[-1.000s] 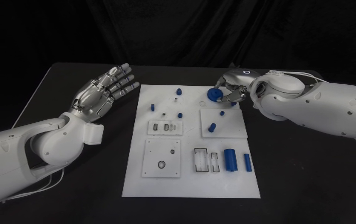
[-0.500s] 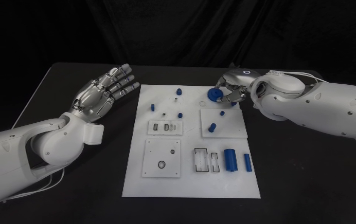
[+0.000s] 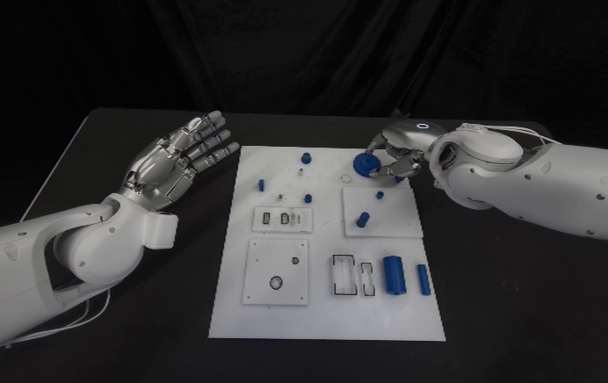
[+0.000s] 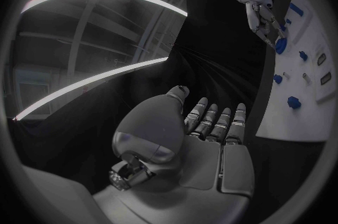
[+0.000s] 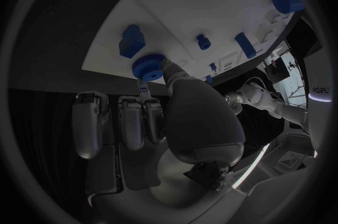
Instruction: Assemble the parts on the task board
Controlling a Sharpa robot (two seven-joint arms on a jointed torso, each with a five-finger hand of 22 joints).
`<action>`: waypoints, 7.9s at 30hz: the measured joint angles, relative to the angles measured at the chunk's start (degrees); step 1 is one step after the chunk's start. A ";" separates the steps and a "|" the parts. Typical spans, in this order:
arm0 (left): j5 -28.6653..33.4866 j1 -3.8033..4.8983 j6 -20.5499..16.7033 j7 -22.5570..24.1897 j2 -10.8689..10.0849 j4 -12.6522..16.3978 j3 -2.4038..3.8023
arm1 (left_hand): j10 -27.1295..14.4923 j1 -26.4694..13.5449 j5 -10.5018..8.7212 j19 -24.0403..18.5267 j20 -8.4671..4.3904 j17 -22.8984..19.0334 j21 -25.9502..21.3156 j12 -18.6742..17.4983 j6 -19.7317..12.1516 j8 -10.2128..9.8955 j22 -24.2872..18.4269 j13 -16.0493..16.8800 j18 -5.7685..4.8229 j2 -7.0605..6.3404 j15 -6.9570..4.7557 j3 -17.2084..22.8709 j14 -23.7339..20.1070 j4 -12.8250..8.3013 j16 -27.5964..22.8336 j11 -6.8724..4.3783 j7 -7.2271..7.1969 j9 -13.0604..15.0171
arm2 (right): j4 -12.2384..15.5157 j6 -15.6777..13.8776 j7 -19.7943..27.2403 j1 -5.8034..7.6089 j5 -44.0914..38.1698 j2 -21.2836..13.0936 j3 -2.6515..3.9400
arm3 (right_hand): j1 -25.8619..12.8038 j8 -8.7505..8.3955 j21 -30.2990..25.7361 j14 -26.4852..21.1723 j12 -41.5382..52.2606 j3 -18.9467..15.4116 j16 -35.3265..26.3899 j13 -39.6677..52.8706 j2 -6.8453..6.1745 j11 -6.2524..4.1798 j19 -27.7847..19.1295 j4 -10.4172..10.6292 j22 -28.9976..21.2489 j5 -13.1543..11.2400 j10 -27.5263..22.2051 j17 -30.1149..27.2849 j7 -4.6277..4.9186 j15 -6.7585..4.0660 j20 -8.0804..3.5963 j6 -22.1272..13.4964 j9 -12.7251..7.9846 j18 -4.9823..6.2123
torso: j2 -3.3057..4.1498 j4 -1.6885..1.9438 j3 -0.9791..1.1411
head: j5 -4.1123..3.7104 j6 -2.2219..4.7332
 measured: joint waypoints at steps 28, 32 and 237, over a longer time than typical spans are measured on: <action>0.01 -0.13 0.22 0.00 0.01 -0.23 0.00 | 0.00 0.00 0.05 0.00 0.00 0.05 0.00 0.00 0.00 0.00 0.05 -0.01 0.00 0.00 0.00 0.22 0.00 -0.22 0.00 0.00 0.00 0.00 | -0.01 -1.02 0.11 -0.10 -0.03 0.05 -0.09 | -5.53 -0.33 -0.22 0.00 0.00 -3.37 0.00 -0.01 -1.41 0.43 0.00 5.37 -0.02 -7.05 -0.02 -0.01 0.00 0.00 0.00 -0.43 -0.45 0.01 | 0.00 0.01 0.02 | 0.19 0.04; 0.01 -0.15 0.24 0.00 0.01 -0.25 0.00 | 0.00 0.00 0.05 0.00 0.00 0.05 0.00 0.00 0.00 0.00 0.05 -0.01 0.00 0.00 0.00 0.62 0.00 -0.30 0.00 0.00 0.00 0.00 | -0.04 -1.22 0.13 -0.10 0.05 0.05 -0.09 | -5.74 -0.33 -0.39 0.00 0.00 -3.47 0.00 -0.01 -1.32 0.42 0.00 5.70 -0.02 -7.05 -0.02 -0.01 0.14 0.01 0.00 -0.56 -0.46 0.01 | -0.01 0.00 0.02 | 0.21 0.09; 0.64 -0.51 0.92 0.03 1.04 -0.54 0.00 | 0.36 0.23 0.04 0.20 0.20 0.17 0.45 0.73 0.62 0.42 0.24 0.11 0.00 0.23 0.21 2.12 0.21 -1.17 0.90 0.36 0.21 0.04 | 12.41 -7.74 2.64 2.00 -1.71 -12.83 -0.17 | -3.00 1.29 5.38 0.09 0.00 3.16 0.00 -0.01 -2.10 -0.42 -0.01 2.55 -0.05 6.62 0.01 -0.01 -1.03 -0.91 -1.02 0.60 1.64 -1.82 | -0.11 -0.14 -0.01 | 0.30 -2.40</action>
